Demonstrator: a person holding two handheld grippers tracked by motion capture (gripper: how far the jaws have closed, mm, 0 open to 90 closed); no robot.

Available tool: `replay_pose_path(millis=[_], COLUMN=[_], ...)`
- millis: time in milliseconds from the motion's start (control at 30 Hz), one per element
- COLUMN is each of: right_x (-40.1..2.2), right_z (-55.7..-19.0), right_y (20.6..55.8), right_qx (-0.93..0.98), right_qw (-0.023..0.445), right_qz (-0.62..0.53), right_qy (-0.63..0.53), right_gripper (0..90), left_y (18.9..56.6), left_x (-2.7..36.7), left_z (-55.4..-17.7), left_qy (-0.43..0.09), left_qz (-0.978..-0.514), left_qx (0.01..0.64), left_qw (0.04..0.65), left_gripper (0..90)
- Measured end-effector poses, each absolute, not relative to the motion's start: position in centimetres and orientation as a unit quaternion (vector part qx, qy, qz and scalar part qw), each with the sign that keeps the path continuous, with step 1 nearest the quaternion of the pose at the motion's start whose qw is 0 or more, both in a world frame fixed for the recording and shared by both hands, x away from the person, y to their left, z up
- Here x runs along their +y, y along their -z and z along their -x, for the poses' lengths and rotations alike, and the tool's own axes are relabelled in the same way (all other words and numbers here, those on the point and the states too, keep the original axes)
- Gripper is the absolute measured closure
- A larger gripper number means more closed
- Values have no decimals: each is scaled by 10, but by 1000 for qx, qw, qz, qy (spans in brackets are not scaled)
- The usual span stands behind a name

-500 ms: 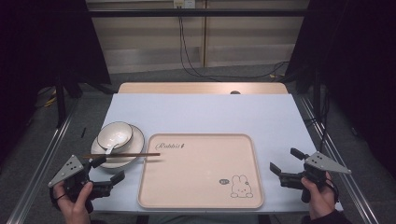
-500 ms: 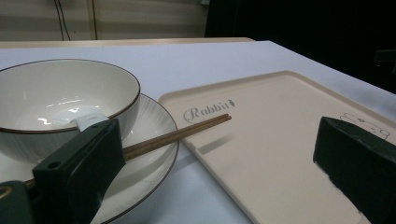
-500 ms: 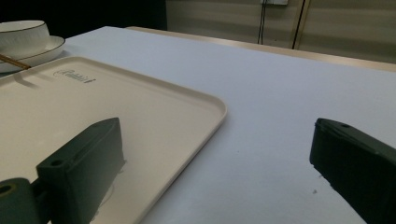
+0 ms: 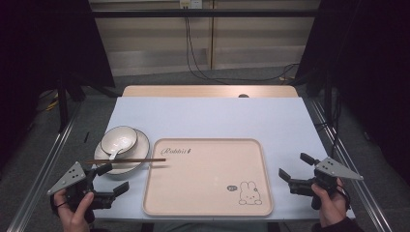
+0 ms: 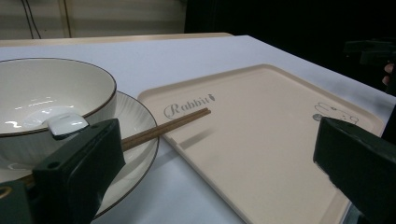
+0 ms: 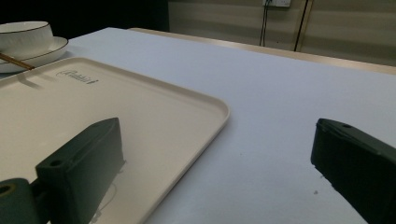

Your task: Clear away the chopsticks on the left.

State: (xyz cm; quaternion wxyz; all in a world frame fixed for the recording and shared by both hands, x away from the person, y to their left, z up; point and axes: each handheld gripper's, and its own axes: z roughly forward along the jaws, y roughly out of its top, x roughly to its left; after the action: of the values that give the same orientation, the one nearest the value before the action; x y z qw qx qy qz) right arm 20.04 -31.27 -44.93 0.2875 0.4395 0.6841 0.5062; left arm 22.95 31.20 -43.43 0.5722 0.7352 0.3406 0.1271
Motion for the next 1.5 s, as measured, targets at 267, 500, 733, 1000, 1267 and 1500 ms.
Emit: replay_pose_path(millis=[267,500,733,1000,1267,1500], right_x=[-312,-311,-311,-311,-310,-310], right_z=[-201,-201,-201,-201,-202,-202], right_y=[450,449,450,450,450,450], right_qx=[686,685,685,686,685,685], right_qw=[286,288,287,289,291,289], right_qz=[-436,-436,-439,-439,-441,-439], right_qy=[-507,-507,-506,-502,-502,-504], right_gripper=[19,20,21,21,21,23], left_y=[438,443,440,441,441,442], left_x=[321,335,348,366,381,382], left_z=[-229,-236,-253,-279,-295,-308], left_qy=[-119,-115,-83,-83,-105,-124], left_qz=[-751,-765,-788,-815,-827,-842], left_qx=[337,331,319,300,287,256], left_qw=[555,541,520,488,472,458], left_gripper=[30,54,64,74,252,497])
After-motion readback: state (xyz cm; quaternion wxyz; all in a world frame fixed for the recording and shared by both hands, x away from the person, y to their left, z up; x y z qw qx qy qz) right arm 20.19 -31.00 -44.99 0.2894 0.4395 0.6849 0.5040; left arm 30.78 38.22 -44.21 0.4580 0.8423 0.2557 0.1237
